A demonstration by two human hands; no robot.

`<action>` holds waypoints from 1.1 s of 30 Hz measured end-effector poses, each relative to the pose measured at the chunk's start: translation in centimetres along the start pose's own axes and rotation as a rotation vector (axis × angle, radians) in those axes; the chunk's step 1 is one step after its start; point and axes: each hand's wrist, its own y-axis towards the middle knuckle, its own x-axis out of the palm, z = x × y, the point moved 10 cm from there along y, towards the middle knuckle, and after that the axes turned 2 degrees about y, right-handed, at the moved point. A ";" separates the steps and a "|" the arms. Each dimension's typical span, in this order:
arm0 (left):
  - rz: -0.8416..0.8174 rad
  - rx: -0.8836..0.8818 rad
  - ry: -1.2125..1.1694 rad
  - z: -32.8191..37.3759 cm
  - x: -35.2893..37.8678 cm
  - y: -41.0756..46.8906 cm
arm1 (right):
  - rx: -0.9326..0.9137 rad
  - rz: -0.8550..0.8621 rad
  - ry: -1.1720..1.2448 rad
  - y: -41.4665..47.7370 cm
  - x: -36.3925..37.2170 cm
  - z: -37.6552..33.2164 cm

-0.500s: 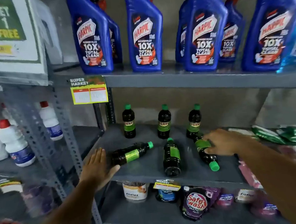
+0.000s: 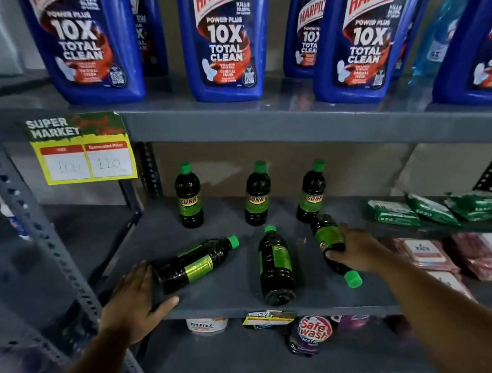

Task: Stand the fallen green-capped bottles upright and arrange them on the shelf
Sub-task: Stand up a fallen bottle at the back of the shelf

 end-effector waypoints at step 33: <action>0.046 -0.021 0.069 0.3 -0.6 0.2 | 0.002 -0.034 -0.376 6.4 -8.0 -6.8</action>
